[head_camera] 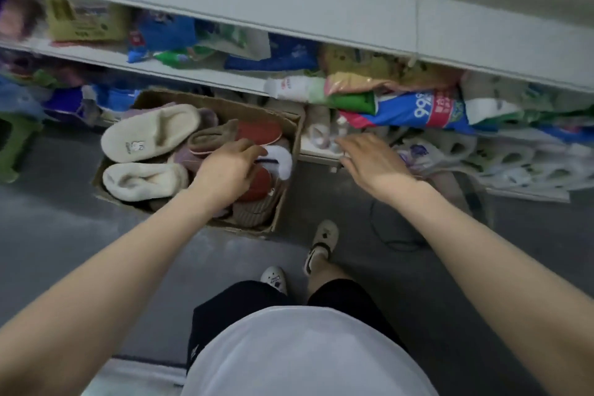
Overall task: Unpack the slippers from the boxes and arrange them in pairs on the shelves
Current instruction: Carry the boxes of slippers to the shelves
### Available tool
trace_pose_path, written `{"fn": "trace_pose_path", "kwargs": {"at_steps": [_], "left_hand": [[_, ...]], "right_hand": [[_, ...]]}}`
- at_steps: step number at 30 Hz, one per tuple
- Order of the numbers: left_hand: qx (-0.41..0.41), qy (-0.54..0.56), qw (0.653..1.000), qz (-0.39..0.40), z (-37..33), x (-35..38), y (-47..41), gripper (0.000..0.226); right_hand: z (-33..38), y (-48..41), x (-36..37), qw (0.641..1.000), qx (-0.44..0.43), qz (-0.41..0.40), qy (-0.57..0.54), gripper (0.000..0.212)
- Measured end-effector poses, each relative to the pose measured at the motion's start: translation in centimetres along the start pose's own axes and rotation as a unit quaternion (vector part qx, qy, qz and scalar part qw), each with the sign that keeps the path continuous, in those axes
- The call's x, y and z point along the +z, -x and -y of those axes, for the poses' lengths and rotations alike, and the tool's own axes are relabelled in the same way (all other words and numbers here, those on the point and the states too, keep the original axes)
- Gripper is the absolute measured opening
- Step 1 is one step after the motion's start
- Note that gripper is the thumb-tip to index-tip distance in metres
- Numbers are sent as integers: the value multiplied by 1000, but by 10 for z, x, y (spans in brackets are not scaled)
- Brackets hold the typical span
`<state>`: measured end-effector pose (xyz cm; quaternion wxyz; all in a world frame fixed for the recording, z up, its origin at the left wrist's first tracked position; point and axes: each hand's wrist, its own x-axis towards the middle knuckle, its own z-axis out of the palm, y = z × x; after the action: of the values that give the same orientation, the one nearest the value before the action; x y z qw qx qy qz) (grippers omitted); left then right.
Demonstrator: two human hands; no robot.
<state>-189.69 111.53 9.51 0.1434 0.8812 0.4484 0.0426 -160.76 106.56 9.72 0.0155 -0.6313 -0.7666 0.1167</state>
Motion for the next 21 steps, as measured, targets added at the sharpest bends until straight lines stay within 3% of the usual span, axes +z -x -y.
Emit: {"fn": "trace_pose_path", "kwargs": {"at_steps": [10,15,21], "left_hand": [[284,-15,958,44,-197,30,-86,22],[383,-4,919,90,-335,77,-126,32],[485,30,869,95,-520,140,-161,28]], "right_hand": [[-102,215,1,972,215,-92,7,42],[-165,325,13,935,330,-131,-21,37],[-253,459,14,879,451,-153,-34,38]]}}
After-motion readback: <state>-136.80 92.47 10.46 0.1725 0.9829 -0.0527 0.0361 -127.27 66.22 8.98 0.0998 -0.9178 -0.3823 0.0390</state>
